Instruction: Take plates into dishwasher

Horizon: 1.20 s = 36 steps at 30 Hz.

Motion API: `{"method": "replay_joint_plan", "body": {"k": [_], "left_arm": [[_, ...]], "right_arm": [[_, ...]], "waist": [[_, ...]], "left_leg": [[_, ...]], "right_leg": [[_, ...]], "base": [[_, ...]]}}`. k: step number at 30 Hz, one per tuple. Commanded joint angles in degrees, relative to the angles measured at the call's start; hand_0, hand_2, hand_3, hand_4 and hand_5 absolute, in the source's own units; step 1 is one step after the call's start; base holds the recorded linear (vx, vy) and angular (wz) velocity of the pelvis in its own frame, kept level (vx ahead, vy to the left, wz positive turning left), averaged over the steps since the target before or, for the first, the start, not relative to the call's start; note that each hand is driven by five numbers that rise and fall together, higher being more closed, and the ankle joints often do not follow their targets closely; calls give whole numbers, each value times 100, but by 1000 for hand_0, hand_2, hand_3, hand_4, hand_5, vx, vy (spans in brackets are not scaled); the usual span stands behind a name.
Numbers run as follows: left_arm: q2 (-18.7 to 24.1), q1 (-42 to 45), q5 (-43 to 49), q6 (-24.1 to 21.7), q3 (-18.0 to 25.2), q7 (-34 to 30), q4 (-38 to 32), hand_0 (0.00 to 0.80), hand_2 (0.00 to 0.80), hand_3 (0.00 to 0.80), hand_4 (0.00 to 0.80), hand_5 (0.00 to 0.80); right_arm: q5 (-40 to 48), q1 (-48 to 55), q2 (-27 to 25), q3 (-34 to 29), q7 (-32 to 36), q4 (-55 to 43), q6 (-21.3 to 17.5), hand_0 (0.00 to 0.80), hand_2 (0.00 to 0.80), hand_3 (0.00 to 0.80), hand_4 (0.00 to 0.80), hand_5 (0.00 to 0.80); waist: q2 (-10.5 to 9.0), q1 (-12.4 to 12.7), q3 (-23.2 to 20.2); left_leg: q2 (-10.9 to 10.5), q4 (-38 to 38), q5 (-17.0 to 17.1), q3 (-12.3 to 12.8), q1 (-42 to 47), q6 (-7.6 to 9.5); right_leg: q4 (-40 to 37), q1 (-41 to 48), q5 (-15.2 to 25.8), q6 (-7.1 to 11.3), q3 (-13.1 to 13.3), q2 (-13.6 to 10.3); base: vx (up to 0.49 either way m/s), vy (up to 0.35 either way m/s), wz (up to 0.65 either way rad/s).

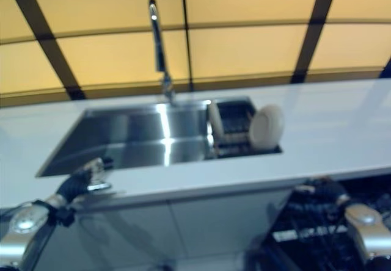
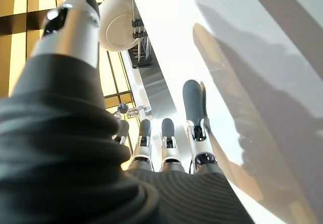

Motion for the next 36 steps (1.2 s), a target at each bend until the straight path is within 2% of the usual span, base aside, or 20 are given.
{"method": "replay_joint_plan", "body": {"k": [1,4,9,13,14,17,21,23,27,36], "left_arm": [[268,-386,-120,-194,-464,126,318,0,0,0,0,0],[288,-440,-144,-222,-534,111,386,0,0,0,0,0],[265,-484,-113,-273,-609,124,481,0,0,0,0,0],[277,-433,-98,-231,-535,149,397,0,0,0,0,0],[281,-424,-90,-214,-501,198,360,0,0,0,0,0],[318,-321,-78,-151,-340,247,214,0,0,0,0,0],[351,-257,-50,-97,-244,299,123,0,0,0,0,0],[393,-194,-57,-108,-154,265,128,0,0,0,0,0],[404,-142,-71,-159,-110,257,166,0,0,0,0,0],[369,157,-116,-483,94,181,374,0,0,0,0,0]], "right_arm": [[573,-2107,-786,-83,-273,-587,-892,0,0,0,0,0],[685,-2295,-953,-42,-247,-452,-914,0,0,0,0,0],[689,-2479,-1121,92,12,-353,-743,0,0,0,0,0],[56,-2198,-1131,180,512,-327,-267,0,0,0,0,0],[-245,-2001,-1173,272,838,-273,-26,0,0,0,0,0],[-650,-1466,-1185,358,1593,-312,295,0,0,0,0,0],[-920,-1070,-1111,388,2299,-493,323,0,0,0,0,0],[-1028,-740,-1056,376,2960,-739,296,0,0,0,0,0],[-939,-381,-1083,283,3457,-886,147,0,0,0,0,0],[272,323,-1129,-371,4206,-1023,-258,0,0,0,0,0]], "waist": [[-501,38,-409],[-520,41,-424],[-548,35,-458],[-563,20,-454],[-577,7,-441],[-612,-28,-403],[-641,-70,-360],[-661,-111,-333],[-678,-161,-319],[-705,-247,-342]], "left_leg": [[-93,-11,131,-109,-214,92],[-94,-11,120,-110,-208,93],[-97,-11,106,-110,-204,93],[-94,-11,110,-107,-194,101],[-94,-11,114,-105,-191,104],[-80,-11,125,-84,-177,105],[-79,-11,129,-66,-159,113],[-79,-11,126,-45,-145,117],[-84,-11,128,-20,-139,113],[-75,-11,126,44,-153,107]], "right_leg": [[110,48,147,299,18,-277],[112,53,135,299,17,-276],[124,45,123,306,25,-281],[147,41,124,315,30,-297],[155,37,129,319,28,-300],[164,45,138,327,18,-307],[177,45,148,331,32,-307],[184,39,159,339,43,-311],[163,40,179,344,52,-304],[180,-9,190,369,106,-295]], "base": [[0,0,0],[0,0,0],[0,0,0],[0,0,0],[0,0,0],[0,0,0],[0,0,0],[0,0,0],[-2,1,-5],[3,7,-5]]}}
